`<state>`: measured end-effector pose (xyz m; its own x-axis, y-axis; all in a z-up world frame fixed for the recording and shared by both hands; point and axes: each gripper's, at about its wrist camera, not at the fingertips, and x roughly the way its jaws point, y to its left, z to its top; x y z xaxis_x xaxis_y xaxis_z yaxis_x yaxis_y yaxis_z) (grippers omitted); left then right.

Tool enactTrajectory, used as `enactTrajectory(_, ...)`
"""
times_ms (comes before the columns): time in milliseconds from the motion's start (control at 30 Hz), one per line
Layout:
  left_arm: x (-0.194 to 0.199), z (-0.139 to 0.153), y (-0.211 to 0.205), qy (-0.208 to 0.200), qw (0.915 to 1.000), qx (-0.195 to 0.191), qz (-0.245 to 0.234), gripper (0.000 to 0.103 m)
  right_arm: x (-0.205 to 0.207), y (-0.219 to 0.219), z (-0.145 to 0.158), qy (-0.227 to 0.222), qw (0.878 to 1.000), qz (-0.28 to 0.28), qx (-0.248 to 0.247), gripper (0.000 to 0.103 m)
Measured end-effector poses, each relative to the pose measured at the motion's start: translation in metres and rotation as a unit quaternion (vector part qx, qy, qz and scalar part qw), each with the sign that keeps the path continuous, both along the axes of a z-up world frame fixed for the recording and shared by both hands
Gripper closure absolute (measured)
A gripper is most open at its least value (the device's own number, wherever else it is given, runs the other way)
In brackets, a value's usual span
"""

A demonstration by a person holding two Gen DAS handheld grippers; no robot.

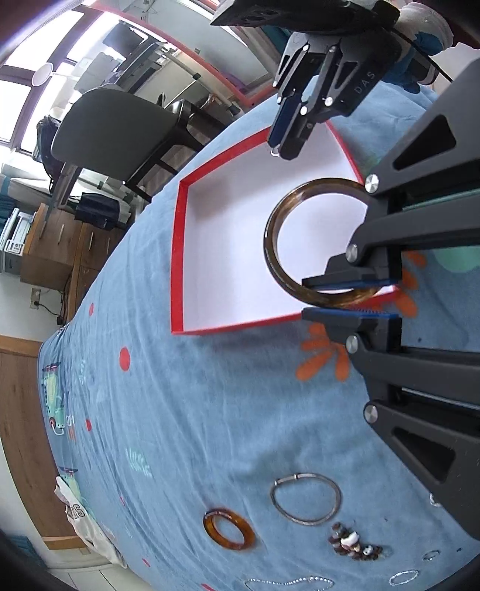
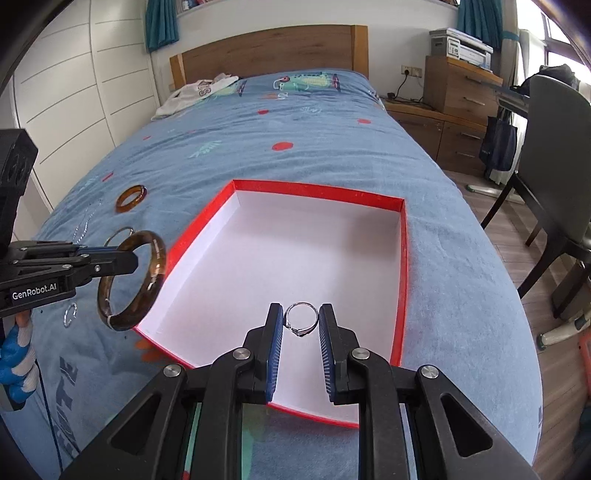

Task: Organize jewelry
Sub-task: 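Carry the bangle in the left tool and ring in the right tool into the red box, then open the right tool to drop the ring while the left tool releases the bangle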

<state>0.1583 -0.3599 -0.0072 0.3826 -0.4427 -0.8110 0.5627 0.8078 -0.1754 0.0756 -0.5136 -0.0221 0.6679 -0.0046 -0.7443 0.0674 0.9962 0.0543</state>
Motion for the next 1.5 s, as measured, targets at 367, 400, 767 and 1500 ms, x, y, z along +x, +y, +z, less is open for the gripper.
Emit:
enactTrajectory(367, 0.005, -0.045, -0.034, 0.022, 0.9988, 0.043, -0.004, 0.095, 0.006, -0.015, -0.027, 0.044, 0.998, 0.039, -0.015, 0.083)
enactTrajectory(400, 0.005, -0.046, -0.035, 0.021, 0.9986, 0.048, -0.005, 0.095, 0.006, -0.013, -0.028, 0.046, 0.998, 0.047, -0.019, 0.083)
enactTrajectory(767, 0.007, -0.056, -0.051, 0.034, 0.9967, 0.073, -0.003, 0.094, 0.013, -0.005, -0.037, 0.104, 0.988, 0.102, -0.055, 0.084)
enactTrajectory(1500, -0.038, 0.038, 0.014, -0.004, 0.9997, -0.013, 0.019, 0.074, -0.041, 0.007, 0.033, 0.056, 0.996, 0.055, -0.044, 0.053)
